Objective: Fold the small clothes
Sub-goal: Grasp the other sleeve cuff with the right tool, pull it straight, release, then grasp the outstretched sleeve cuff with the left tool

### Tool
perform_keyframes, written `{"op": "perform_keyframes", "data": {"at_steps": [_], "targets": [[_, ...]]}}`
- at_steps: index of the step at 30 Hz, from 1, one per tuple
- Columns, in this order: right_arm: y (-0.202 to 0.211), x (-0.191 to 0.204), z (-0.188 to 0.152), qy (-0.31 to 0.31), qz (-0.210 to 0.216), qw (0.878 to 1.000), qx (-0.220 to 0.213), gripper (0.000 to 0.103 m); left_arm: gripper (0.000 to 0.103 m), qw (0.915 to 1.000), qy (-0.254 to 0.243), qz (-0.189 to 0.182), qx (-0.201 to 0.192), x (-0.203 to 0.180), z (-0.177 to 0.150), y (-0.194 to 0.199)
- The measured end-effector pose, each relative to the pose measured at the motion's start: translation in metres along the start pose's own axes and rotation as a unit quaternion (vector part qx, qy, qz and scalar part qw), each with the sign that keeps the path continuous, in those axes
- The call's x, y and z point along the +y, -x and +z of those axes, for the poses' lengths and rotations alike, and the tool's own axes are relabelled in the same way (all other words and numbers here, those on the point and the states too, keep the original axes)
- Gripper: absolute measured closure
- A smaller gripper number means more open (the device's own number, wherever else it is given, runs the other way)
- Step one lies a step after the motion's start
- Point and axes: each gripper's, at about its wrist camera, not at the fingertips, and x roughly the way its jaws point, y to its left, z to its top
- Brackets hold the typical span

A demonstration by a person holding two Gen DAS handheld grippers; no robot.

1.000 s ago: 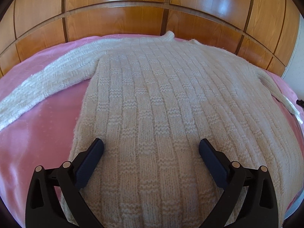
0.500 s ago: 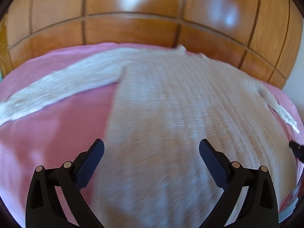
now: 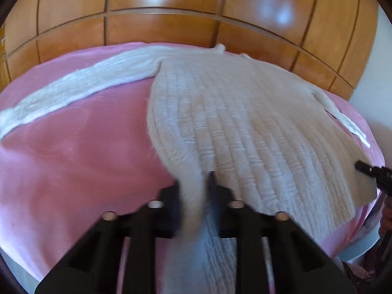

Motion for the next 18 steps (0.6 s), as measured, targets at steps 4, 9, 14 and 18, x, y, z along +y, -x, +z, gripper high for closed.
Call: {"op": "perform_keyframes", "data": {"at_steps": [4,9,14,18], "targets": [[0.021,0.0,0.007,-0.002,0.014,1.0,-0.016,0.091,0.097,0.9987,0.018,-0.046,-0.005,0.012,0.006,0.023],[0.053,0.001,0.003,0.002,0.03,0.999,-0.027,0.092,0.098,0.9976,0.011,-0.067,-0.015,0.02,0.006,0.056],[0.041,-0.009,-0.014,0.019,-0.02,1.0,0.004,0.092,0.097,0.9973,0.014,-0.065,0.031,0.028,-0.012,0.033],[0.027,-0.013,-0.015,0.015,-0.068,0.998,0.008,0.057,0.055,0.9948,0.055,-0.077,0.038,0.039,-0.015,0.025]]}}
